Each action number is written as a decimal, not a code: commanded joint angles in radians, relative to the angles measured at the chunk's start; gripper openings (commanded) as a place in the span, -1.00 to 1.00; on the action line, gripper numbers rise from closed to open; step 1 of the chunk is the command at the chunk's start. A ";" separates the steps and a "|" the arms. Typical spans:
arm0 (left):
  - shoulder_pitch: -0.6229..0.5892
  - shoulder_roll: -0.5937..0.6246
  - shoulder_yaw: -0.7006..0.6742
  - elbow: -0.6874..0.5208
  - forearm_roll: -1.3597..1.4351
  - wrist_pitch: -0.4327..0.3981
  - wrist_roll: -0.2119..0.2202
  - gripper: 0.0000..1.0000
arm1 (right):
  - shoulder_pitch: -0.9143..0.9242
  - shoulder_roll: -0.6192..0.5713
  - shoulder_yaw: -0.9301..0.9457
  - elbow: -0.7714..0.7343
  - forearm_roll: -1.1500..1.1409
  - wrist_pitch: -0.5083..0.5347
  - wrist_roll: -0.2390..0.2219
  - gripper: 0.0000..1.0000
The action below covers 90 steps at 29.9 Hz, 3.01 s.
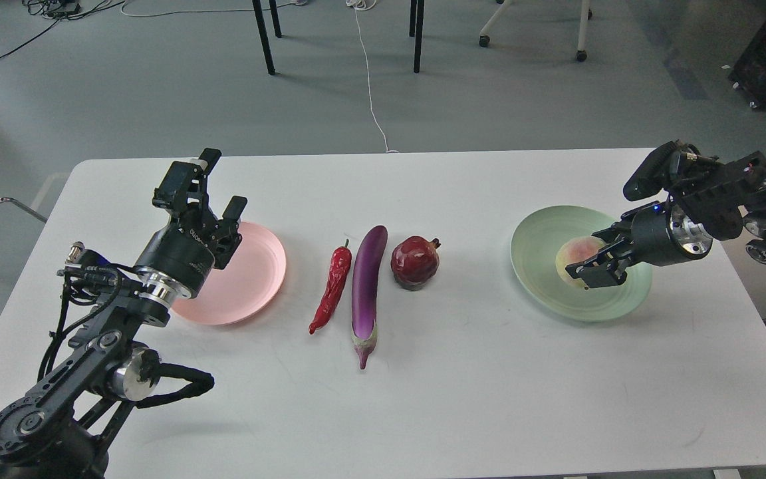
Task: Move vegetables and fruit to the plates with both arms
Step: 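Grasp the peach with the right gripper and place it on the green plate, then move the right gripper to the red onion and grasp it, then lift the red onion and release it on the green plate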
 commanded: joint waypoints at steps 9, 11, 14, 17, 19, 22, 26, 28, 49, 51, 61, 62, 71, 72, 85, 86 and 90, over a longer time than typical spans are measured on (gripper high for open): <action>0.001 0.003 -0.002 -0.011 0.000 0.001 0.000 0.97 | 0.009 0.015 0.021 -0.005 0.012 -0.014 0.000 0.94; 0.000 0.004 -0.002 -0.011 0.000 0.001 0.000 0.97 | 0.035 0.015 0.035 0.002 0.014 -0.011 0.000 0.94; 0.001 0.004 -0.002 -0.011 0.000 0.001 0.000 0.97 | 0.087 0.024 0.037 0.019 0.017 -0.008 0.000 0.95; 0.001 0.004 0.000 -0.011 0.000 0.001 0.000 0.97 | 0.125 0.075 0.040 0.019 0.026 -0.008 0.000 0.95; 0.001 0.004 0.000 -0.011 0.000 0.001 0.000 0.97 | 0.141 0.127 0.040 0.010 0.049 -0.008 0.000 0.95; 0.003 0.004 0.000 -0.011 0.000 0.001 0.000 0.97 | 0.145 0.219 0.040 -0.030 0.089 -0.013 0.000 0.95; 0.009 0.004 0.000 -0.011 0.000 0.001 0.000 0.97 | 0.118 0.343 0.040 -0.091 0.109 -0.020 0.000 0.95; 0.017 0.004 -0.003 -0.011 0.000 0.001 0.000 0.97 | 0.087 0.403 0.040 -0.137 0.111 -0.023 0.000 0.95; 0.028 0.006 -0.006 -0.018 0.000 0.001 0.000 0.97 | -0.040 0.586 0.024 -0.312 0.109 -0.183 0.000 0.95; 0.028 0.006 -0.006 -0.018 0.000 0.001 0.000 0.97 | -0.043 0.589 0.024 -0.323 0.109 -0.197 0.000 0.95; 0.028 0.006 -0.008 -0.018 0.000 0.001 0.000 0.97 | -0.060 0.621 -0.011 -0.372 0.109 -0.244 0.000 0.95; 0.026 0.006 -0.008 -0.018 0.002 0.001 0.000 0.97 | -0.069 0.625 -0.018 -0.383 0.109 -0.255 0.000 0.95; 0.028 0.007 -0.008 -0.018 0.000 0.001 0.000 0.97 | -0.109 0.650 -0.023 -0.422 0.109 -0.296 0.000 0.89; 0.028 0.007 -0.008 -0.018 0.000 0.001 0.000 0.97 | -0.109 0.650 -0.025 -0.423 0.109 -0.299 0.000 0.86; 0.028 0.013 -0.009 -0.020 0.000 0.001 0.000 0.97 | -0.045 0.600 -0.052 -0.395 0.111 -0.301 0.000 -0.12; 0.026 0.013 -0.009 -0.020 0.002 0.001 0.000 0.97 | -0.025 0.580 -0.052 -0.377 0.112 -0.301 0.000 -0.12; 0.026 0.015 -0.009 -0.026 0.000 0.001 0.000 0.97 | 0.061 0.446 -0.052 -0.286 0.112 -0.293 0.000 -0.10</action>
